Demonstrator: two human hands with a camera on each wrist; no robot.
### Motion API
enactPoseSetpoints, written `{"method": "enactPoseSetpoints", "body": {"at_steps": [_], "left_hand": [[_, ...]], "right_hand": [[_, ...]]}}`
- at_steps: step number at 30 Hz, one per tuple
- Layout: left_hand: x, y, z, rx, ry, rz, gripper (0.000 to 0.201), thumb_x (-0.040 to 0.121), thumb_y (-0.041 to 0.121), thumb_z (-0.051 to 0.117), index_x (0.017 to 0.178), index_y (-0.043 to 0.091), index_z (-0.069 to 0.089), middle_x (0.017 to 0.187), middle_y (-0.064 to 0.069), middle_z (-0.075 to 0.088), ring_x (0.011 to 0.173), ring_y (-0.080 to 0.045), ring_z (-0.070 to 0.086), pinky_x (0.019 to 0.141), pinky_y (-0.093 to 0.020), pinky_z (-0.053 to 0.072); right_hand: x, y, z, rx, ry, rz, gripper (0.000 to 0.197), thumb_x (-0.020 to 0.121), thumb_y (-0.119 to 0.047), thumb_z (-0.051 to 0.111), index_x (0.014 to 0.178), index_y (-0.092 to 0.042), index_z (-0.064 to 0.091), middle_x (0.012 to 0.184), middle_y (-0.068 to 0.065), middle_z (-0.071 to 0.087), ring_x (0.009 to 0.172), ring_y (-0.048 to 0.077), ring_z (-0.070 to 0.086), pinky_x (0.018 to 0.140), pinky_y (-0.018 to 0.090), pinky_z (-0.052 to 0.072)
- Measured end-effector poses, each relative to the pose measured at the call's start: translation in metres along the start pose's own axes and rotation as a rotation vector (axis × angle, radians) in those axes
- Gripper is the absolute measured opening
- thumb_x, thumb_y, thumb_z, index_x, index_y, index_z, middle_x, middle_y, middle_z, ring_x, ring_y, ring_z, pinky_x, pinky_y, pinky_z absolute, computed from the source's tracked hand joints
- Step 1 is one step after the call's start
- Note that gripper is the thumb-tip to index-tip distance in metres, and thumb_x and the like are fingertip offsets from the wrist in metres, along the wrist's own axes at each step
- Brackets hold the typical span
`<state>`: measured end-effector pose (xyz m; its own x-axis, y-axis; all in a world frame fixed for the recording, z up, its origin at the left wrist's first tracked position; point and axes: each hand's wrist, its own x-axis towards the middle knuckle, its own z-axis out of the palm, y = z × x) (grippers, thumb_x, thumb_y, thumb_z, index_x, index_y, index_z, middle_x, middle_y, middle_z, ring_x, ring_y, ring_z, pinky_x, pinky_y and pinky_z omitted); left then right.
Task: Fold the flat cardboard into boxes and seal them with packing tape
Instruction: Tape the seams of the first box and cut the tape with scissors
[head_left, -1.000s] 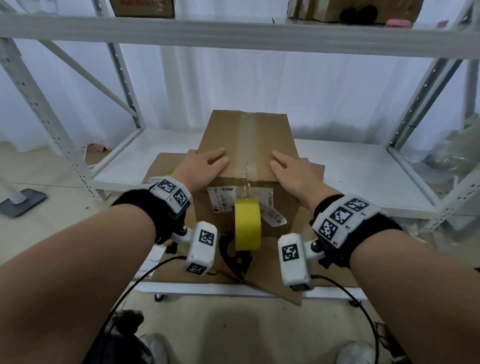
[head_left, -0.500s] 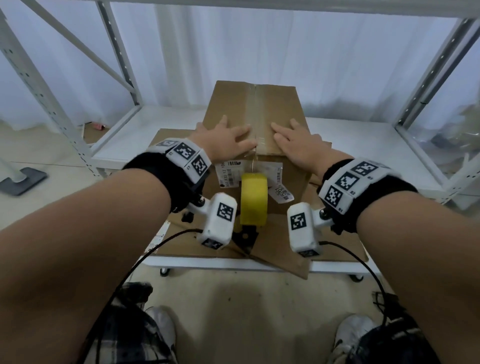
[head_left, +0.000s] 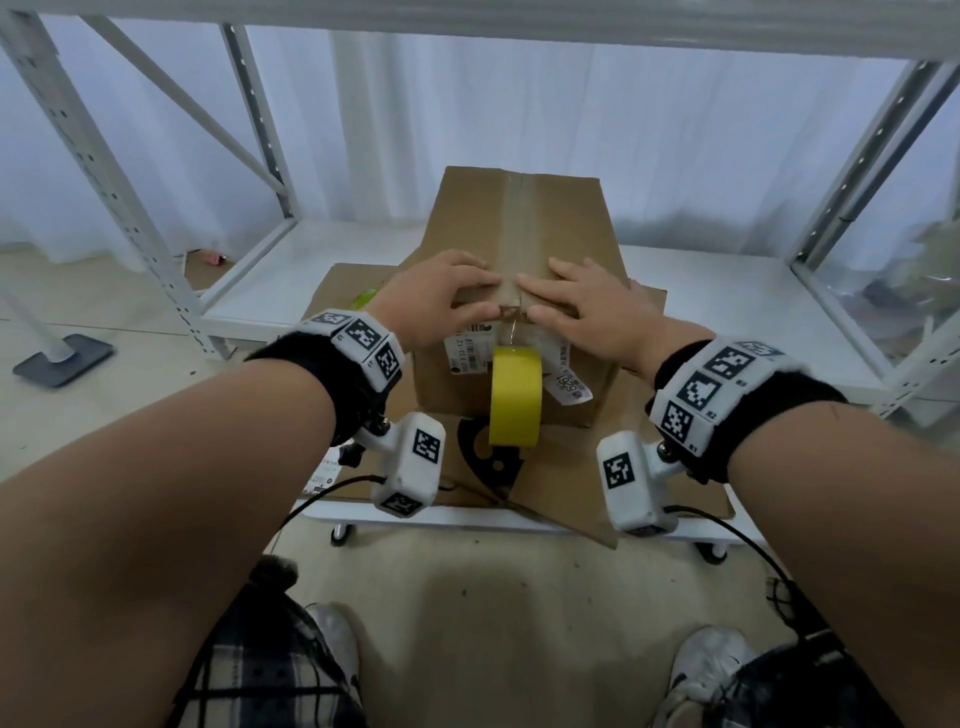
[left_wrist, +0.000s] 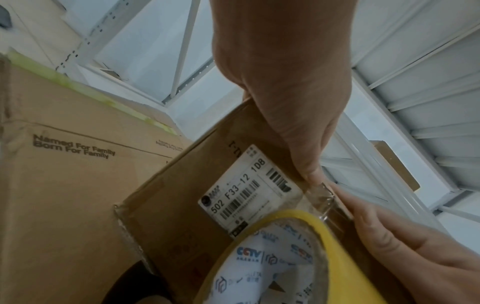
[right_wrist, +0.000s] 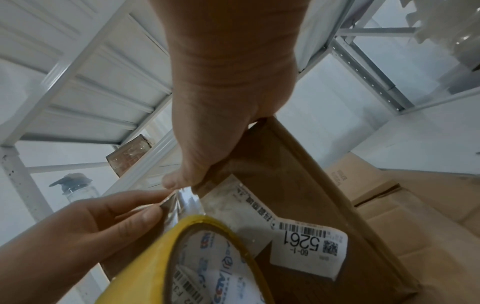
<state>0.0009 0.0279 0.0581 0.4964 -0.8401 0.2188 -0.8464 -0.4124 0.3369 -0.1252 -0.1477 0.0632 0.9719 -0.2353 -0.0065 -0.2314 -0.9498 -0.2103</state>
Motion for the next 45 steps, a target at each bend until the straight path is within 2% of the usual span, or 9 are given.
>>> {"method": "enactPoseSetpoints", "body": {"at_steps": [7,11,14,17,21,26,34,38,45], "left_hand": [[-0.017,0.001,0.004,-0.056,0.148,-0.09,0.031,0.092,0.023,0.058,0.12,0.011,0.056,0.129,-0.008,0.045,0.114,-0.022,0.046,0.092,-0.025,0.035],[-0.028,0.001,0.016,0.088,0.307,-0.188,0.031,0.09,0.032,0.06,0.115,0.014,0.058,0.119,-0.009,0.047,0.11,-0.026,0.041,0.096,-0.032,0.031],[-0.035,0.004,0.026,0.042,0.468,-0.267,0.025,0.09,0.038,0.06,0.092,0.013,0.055,0.096,-0.003,0.051,0.091,-0.02,0.045,0.08,-0.027,0.033],[-0.037,0.01,0.033,-0.224,0.29,-0.372,0.046,0.096,0.045,0.05,0.074,0.005,0.059,0.071,-0.003,0.062,0.072,-0.023,0.058,0.066,-0.032,0.044],[-0.032,0.031,0.036,-0.8,0.08,-0.495,0.046,0.094,0.046,0.055,0.099,0.004,0.073,0.093,-0.005,0.073,0.083,-0.016,0.068,0.086,-0.035,0.055],[-0.03,0.049,0.027,-1.107,-0.115,-0.686,0.03,0.095,0.026,0.058,0.115,0.003,0.06,0.088,-0.01,0.065,0.071,-0.021,0.064,0.056,-0.027,0.056],[-0.025,0.048,0.019,-0.798,-0.142,-0.708,0.038,0.094,0.031,0.06,0.109,-0.004,0.058,0.095,-0.013,0.067,0.091,-0.029,0.066,0.089,-0.044,0.054],[-0.029,0.051,0.04,-0.555,-0.133,-0.661,0.043,0.098,0.032,0.051,0.118,-0.006,0.057,0.092,-0.013,0.063,0.085,-0.026,0.061,0.084,-0.039,0.056],[-0.027,0.04,0.057,-0.333,-0.025,-0.534,0.042,0.098,0.034,0.049,0.064,0.01,0.048,0.062,-0.003,0.052,0.071,-0.027,0.061,0.071,-0.035,0.053]], "right_hand": [[0.008,-0.01,0.006,0.038,0.084,0.07,0.062,0.084,-0.074,0.044,0.141,-0.052,0.036,0.16,-0.005,0.022,0.149,0.028,0.01,0.111,0.069,0.007],[0.011,-0.015,0.012,-0.009,0.189,0.082,0.058,0.086,-0.07,0.048,0.139,-0.047,0.044,0.156,-0.003,0.032,0.146,0.027,0.021,0.112,0.068,0.009],[0.011,-0.016,0.017,-0.018,0.252,0.05,0.054,0.089,-0.063,0.049,0.138,-0.04,0.047,0.151,-0.001,0.041,0.143,0.027,0.029,0.113,0.065,0.012],[0.011,-0.015,0.022,-0.087,0.247,0.023,0.057,0.091,-0.06,0.048,0.143,-0.036,0.041,0.153,-0.001,0.038,0.142,0.027,0.03,0.113,0.063,0.017],[0.011,-0.014,0.02,-0.107,0.256,-0.001,0.058,0.09,-0.06,0.051,0.141,-0.034,0.042,0.148,-0.001,0.043,0.137,0.026,0.037,0.111,0.063,0.022],[0.01,-0.018,0.015,-0.087,0.227,0.014,0.059,0.086,-0.058,0.059,0.137,-0.032,0.046,0.143,-0.001,0.047,0.133,0.026,0.042,0.11,0.062,0.025],[0.011,-0.023,0.007,-0.055,0.198,0.03,0.043,0.086,-0.056,0.061,0.122,-0.031,0.06,0.11,-0.004,0.062,0.11,0.024,0.056,0.099,0.054,0.041],[0.01,-0.02,0.012,-0.071,0.217,0.026,0.041,0.088,-0.057,0.057,0.12,-0.03,0.059,0.098,-0.007,0.055,0.107,0.024,0.056,0.098,0.054,0.042],[0.012,-0.025,0.023,-0.137,0.22,-0.104,0.055,0.097,-0.039,0.05,0.147,-0.022,0.031,0.157,0.0,0.03,0.148,0.018,0.018,0.118,0.054,0.01]]}}
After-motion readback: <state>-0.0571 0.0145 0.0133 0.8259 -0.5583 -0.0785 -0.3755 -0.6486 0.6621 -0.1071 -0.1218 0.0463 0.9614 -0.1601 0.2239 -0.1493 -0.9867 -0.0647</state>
